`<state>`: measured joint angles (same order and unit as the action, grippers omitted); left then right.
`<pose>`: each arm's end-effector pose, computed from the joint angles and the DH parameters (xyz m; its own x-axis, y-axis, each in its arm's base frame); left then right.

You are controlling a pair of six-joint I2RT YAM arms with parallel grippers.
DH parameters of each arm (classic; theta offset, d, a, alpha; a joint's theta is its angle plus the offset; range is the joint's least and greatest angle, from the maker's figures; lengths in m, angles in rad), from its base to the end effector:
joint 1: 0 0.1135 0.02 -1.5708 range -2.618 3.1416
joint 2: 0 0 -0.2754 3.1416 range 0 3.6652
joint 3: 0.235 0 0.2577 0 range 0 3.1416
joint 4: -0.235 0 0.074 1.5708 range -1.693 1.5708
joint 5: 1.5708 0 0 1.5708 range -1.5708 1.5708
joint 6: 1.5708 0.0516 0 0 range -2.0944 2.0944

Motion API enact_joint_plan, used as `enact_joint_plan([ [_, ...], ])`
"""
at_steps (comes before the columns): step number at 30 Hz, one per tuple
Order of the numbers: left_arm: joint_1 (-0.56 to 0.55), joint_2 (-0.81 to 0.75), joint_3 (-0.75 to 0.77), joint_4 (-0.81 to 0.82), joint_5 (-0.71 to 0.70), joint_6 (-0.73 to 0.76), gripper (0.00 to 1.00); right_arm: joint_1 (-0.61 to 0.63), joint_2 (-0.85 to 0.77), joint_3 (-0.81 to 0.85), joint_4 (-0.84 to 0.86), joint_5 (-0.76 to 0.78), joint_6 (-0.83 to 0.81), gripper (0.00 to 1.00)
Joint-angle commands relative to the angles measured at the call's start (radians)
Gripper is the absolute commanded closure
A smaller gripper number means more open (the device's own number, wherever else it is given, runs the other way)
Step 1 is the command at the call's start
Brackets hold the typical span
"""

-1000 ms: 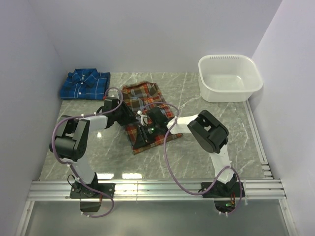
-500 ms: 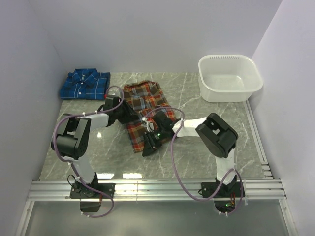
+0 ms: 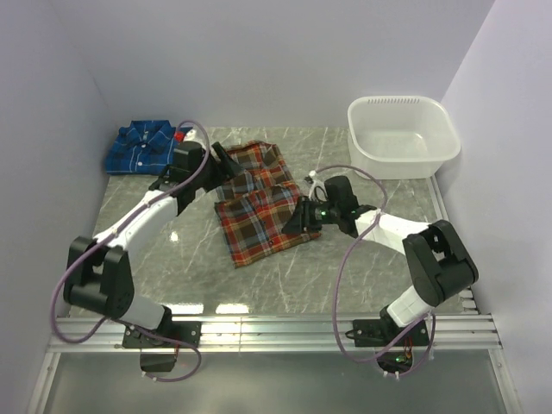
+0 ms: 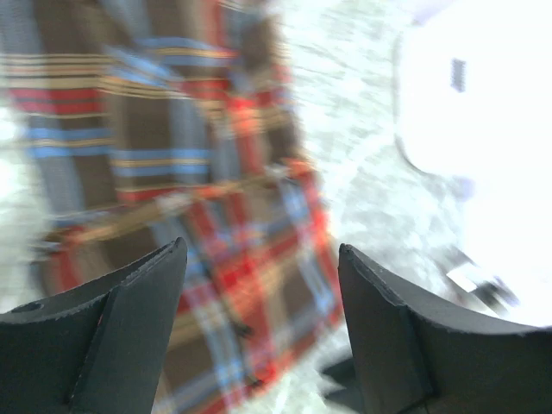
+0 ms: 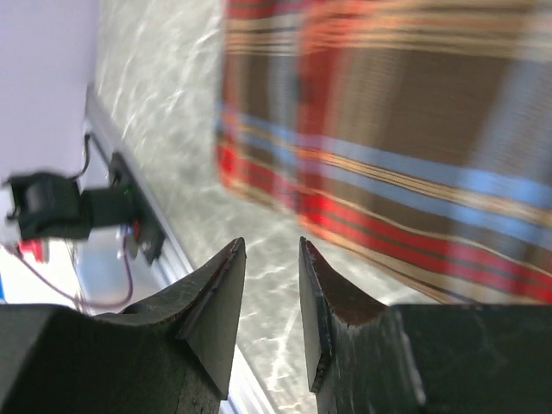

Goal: Fold and stack the long sleeve shirts
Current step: Fold the shirt

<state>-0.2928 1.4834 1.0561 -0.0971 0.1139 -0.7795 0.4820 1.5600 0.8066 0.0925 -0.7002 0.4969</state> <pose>0.3404 -0.1088 0.2759 -0.6088 -0.5459 -0.5757 -0.0660 0.7580 -0.6489 0.2774 0.1826 0.1916 -0.8620 -0.0395 -0.5054 -0.4486 0.5240 0.7240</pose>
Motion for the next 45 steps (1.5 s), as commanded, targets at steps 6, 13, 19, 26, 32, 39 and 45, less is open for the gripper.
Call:
enact_joint_plan([
  [6,-0.232,-0.028,-0.022,-0.016,0.104,0.008,0.30,-0.092,0.049,-0.156,0.278,0.045,0.185,0.61],
  [13,-0.367,0.182,0.005,0.033,0.133,-0.003,0.34,-0.207,0.115,-0.244,0.403,0.077,0.256,0.62],
  [19,-0.371,0.307,-0.033,0.051,0.119,-0.037,0.36,-0.295,0.146,-0.334,0.489,0.133,0.330,0.62],
  [26,-0.371,0.337,-0.058,0.057,0.107,-0.041,0.36,-0.347,0.005,-0.411,0.437,0.260,0.328,0.62],
  [32,-0.371,0.318,-0.042,0.036,0.099,-0.040,0.36,-0.355,-0.100,-0.406,0.358,0.346,0.313,0.62],
  [39,-0.371,0.264,0.160,-0.059,0.027,0.026,0.35,-0.335,-0.161,-0.359,0.372,0.263,0.304,0.62],
  [45,-0.364,0.415,0.437,-0.124,0.016,0.075,0.35,-0.324,-0.111,-0.372,0.489,0.222,0.391,0.62],
])
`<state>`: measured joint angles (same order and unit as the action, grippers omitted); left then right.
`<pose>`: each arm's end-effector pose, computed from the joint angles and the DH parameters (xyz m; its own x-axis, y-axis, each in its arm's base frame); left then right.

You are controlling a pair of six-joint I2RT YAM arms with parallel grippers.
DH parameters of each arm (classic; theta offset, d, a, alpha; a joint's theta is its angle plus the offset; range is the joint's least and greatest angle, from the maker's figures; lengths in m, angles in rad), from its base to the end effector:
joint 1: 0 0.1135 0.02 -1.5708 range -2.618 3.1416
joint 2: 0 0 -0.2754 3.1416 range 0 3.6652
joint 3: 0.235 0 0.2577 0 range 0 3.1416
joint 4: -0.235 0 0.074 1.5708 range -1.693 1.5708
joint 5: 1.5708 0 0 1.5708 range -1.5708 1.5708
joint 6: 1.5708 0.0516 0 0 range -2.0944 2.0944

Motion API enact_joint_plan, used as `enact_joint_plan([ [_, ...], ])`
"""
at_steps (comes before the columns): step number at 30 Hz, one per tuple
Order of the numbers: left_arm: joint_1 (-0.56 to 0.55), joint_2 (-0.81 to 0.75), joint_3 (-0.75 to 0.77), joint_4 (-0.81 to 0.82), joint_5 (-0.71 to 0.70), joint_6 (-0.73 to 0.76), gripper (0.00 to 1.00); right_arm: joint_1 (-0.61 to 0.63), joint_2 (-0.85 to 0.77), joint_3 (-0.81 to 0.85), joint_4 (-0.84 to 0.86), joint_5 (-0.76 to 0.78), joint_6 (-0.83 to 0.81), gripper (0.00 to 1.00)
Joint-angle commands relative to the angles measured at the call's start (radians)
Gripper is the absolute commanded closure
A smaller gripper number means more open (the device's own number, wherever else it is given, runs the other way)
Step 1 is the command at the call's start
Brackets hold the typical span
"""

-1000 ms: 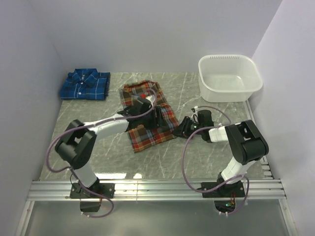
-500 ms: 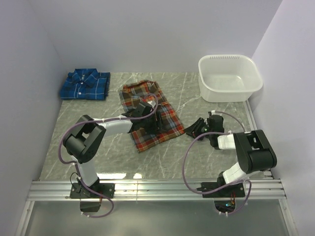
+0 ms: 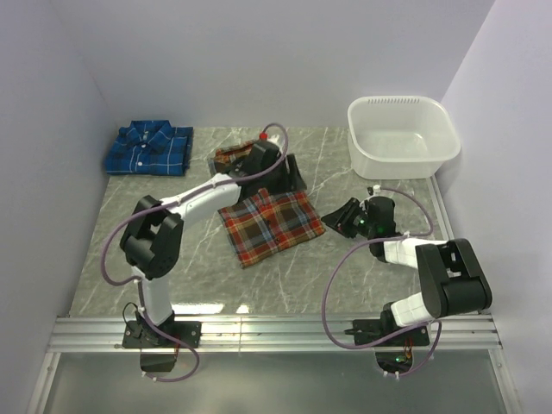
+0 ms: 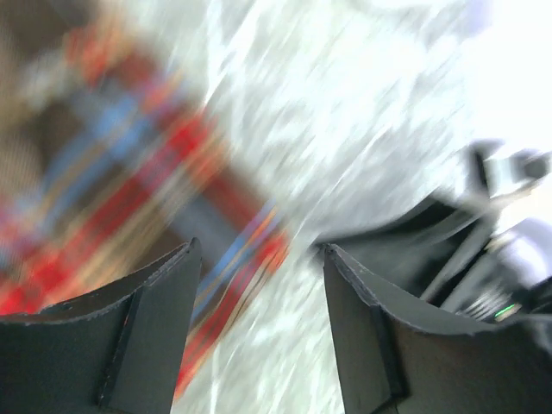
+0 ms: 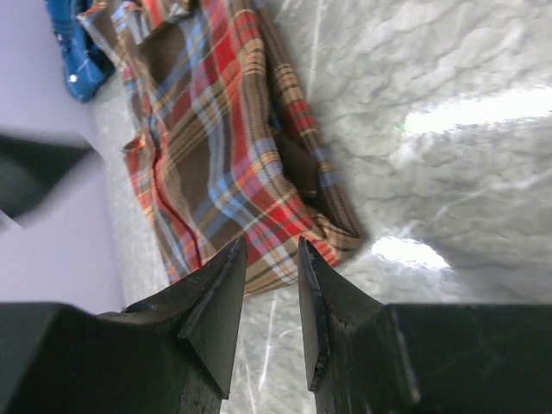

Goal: Fold and stack the long sleeve shirts
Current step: Fold the shirt

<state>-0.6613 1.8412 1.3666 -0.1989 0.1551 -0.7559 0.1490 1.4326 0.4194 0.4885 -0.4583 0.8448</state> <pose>0.3436 -0.2775 0.2398 -0.8398 -0.2052 -0.5027 0.1732 0.7762 -0.6063 0.2633 0.0626 0.1451 -0.7116 0.5714 -0.4088 0.0307 0.6067 0.7944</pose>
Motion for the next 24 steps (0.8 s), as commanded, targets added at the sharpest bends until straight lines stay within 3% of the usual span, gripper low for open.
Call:
enact_joint_plan([
  [1,0.006,0.100,0.152,-0.025,-0.023,0.053,0.36,0.012,0.031,0.015,0.104,-0.022,0.049,0.62],
  [6,0.014,0.255,0.282,-0.017,0.004,0.061,0.37,0.014,0.103,0.018,0.180,-0.042,0.089,0.62],
  [12,0.041,0.384,0.305,0.079,0.021,0.055,0.38,0.014,0.206,0.004,0.228,-0.049,0.146,0.63],
  [24,0.134,0.383,0.178,0.188,0.047,-0.020,0.37,-0.012,0.158,-0.091,0.095,0.124,0.116,0.63],
])
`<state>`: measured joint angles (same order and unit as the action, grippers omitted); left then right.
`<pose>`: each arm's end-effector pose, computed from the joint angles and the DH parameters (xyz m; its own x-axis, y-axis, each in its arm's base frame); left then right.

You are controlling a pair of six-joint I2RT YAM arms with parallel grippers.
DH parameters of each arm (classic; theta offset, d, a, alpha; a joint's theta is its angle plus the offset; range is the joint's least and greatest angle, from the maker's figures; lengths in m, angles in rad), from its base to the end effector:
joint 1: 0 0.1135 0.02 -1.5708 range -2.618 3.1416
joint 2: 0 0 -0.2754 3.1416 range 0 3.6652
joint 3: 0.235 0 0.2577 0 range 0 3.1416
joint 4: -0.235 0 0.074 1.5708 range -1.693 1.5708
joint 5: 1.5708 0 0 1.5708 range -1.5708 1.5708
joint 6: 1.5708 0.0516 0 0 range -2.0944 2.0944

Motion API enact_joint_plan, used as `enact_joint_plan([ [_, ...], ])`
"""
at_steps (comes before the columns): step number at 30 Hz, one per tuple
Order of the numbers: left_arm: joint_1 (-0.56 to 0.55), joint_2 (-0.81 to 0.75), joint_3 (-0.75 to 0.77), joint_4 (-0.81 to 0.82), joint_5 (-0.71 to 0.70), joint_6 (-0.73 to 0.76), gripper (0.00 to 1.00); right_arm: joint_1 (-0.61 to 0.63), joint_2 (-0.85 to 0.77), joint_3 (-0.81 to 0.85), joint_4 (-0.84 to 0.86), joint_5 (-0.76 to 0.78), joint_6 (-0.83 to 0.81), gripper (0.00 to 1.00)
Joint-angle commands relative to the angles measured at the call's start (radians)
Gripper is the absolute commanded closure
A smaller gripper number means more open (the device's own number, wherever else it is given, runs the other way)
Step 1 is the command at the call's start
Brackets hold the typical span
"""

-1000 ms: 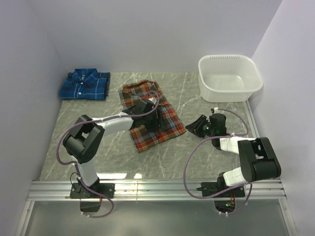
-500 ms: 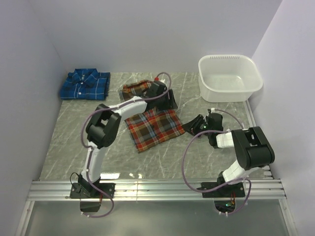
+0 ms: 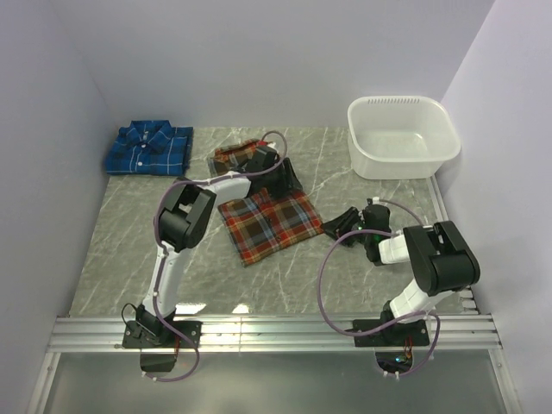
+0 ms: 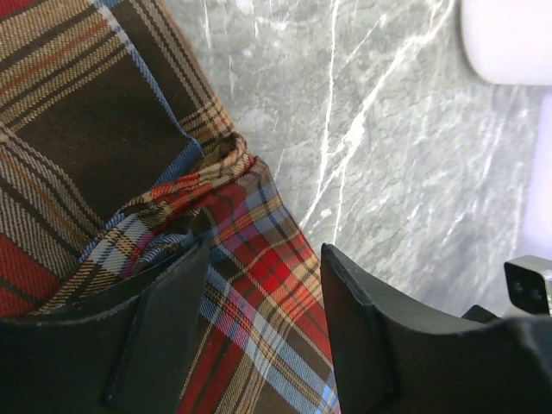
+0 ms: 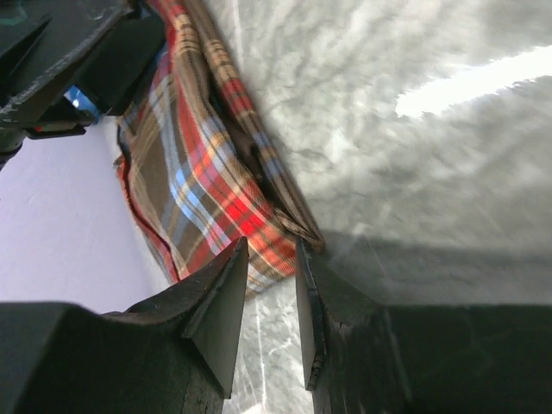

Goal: Fold and stack the long sleeve shirts
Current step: Fold the shirt

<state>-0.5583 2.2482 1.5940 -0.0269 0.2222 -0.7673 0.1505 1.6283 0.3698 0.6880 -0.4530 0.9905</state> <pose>0.4389 -0.2875 0.1449 -0.8439 -0.2713 -0.4629 0.1057 0.7617 -0.6392 0.2648 0.0630 0.1034 -0.7101 0.6529 -0.2638 0.1730 0.5248 0.8334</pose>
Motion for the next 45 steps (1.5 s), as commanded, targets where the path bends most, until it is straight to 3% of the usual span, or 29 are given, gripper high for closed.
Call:
enact_joint_plan([
  [1,0.031,-0.035,-0.048,0.013,-0.018,-0.007,0.37,-0.015,-0.073,-0.042,-0.128,0.131,-0.048,0.63],
  [7,0.034,-0.166,-0.008,-0.031,-0.058,0.054,0.29,-0.020,-0.215,-0.009,-0.277,0.195,-0.128,0.62],
  [13,0.112,-0.246,0.047,-0.174,-0.204,0.210,0.16,0.007,-0.335,0.073,-0.412,0.080,-0.191,0.57],
  [20,0.259,-0.162,0.122,-0.269,-0.279,0.356,0.16,0.162,-0.371,0.112,-0.417,0.115,-0.115,0.50],
  [25,0.284,-0.053,0.159,-0.307,-0.303,0.413,0.21,0.299,-0.256,0.173,-0.345,0.120,-0.049,0.50],
  [33,0.297,-0.006,0.086,-0.295,-0.297,0.367,0.23,0.337,-0.041,0.291,-0.311,0.145,-0.070,0.52],
  [37,0.307,-0.044,-0.033,-0.297,-0.317,0.294,0.25,0.301,0.041,0.345,-0.358,0.142,-0.139,0.53],
  [42,0.333,-0.212,-0.231,-0.344,-0.339,0.082,0.25,0.201,0.129,0.411,-0.475,0.113,-0.281,0.53],
  [45,0.339,-0.355,-0.434,-0.314,-0.322,-0.025,0.25,0.141,0.194,0.503,-0.554,0.085,-0.358,0.53],
])
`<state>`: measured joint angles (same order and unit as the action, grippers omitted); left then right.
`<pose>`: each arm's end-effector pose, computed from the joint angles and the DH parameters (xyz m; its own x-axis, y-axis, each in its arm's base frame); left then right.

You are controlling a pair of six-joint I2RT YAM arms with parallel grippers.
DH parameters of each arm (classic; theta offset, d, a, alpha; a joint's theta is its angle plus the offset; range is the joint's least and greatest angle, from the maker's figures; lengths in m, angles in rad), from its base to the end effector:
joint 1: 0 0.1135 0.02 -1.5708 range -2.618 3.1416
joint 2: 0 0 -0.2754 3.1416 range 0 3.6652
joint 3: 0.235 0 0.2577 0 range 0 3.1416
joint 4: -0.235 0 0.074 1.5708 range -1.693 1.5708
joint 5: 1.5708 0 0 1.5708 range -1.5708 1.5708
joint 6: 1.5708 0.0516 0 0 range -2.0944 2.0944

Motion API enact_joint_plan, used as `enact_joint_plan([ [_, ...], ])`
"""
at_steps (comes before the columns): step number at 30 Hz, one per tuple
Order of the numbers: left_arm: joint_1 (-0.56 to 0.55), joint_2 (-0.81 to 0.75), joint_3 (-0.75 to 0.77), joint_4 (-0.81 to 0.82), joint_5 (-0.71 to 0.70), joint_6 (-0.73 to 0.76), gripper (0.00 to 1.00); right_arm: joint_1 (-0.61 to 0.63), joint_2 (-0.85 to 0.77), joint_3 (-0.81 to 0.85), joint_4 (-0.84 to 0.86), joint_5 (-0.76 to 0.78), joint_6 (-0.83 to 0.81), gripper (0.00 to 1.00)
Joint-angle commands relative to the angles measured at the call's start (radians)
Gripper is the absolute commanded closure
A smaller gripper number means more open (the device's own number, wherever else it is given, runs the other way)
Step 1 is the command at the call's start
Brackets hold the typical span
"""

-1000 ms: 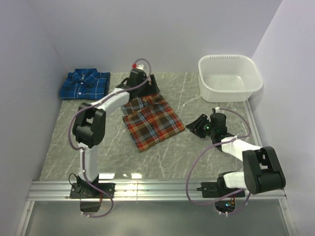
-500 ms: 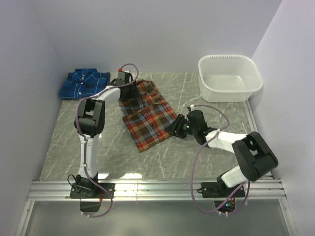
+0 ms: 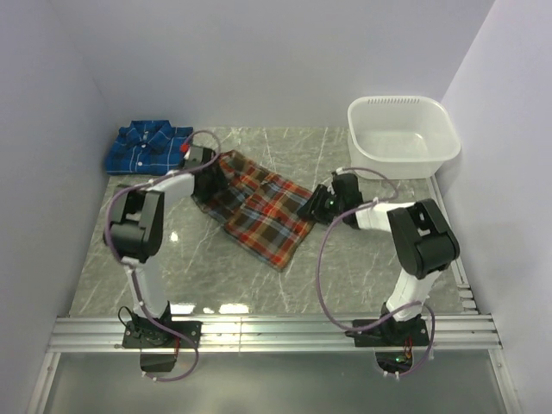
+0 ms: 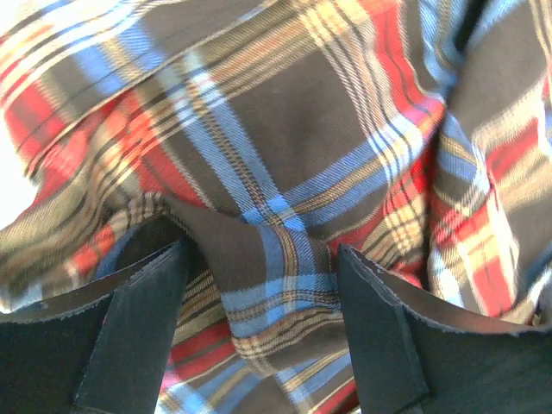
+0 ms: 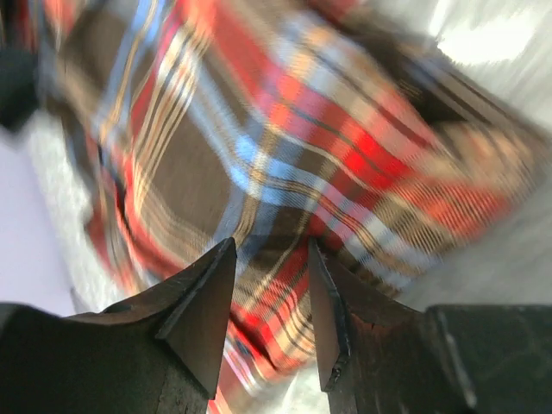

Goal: Fold and stack the long sleeve shirts
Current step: Fold the shirt

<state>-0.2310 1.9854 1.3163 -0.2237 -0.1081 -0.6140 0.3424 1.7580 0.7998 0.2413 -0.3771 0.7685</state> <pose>0.4328 -0.0961 0.1596 -0.7129 -0.4207 -0.5611 -0.3046 0.9064 -0.2927 0.3293 0.1376 0.1334 -0.8437 0.3853 -0.3738 0.0178 0.7160 0.6979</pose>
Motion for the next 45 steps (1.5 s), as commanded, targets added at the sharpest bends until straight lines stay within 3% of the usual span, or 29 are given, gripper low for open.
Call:
enact_joint_plan([
  [1,0.012,-0.127,-0.260,-0.100,0.019,-0.197,0.24,-0.062,0.083,0.135,-0.132,0.001,-0.152,0.53],
  [7,0.015,-0.430,-0.599,-0.022,0.068,-0.293,0.21,-0.065,0.175,0.283,-0.181,-0.039,-0.176,0.53],
  [11,0.016,-0.676,-0.655,-0.068,0.079,-0.277,0.17,-0.062,0.123,0.299,-0.200,-0.020,-0.195,0.53],
  [17,0.016,-0.899,-0.664,-0.109,0.099,-0.225,0.17,-0.025,-0.086,0.201,-0.215,0.017,-0.241,0.53],
  [21,0.016,-0.902,-0.695,-0.040,0.134,-0.207,0.23,0.029,-0.222,0.104,-0.177,-0.029,-0.222,0.53],
  [26,0.018,-0.815,-0.716,0.006,0.124,-0.219,0.27,0.113,-0.203,0.033,-0.090,-0.187,-0.206,0.54],
  [39,0.122,-0.931,-0.983,0.044,0.099,-0.388,0.32,0.129,-0.088,-0.093,-0.005,-0.174,-0.160,0.56],
  [45,0.168,-1.028,-1.002,-0.032,0.128,-0.388,0.31,0.126,-0.117,-0.076,-0.034,-0.161,-0.175,0.56],
])
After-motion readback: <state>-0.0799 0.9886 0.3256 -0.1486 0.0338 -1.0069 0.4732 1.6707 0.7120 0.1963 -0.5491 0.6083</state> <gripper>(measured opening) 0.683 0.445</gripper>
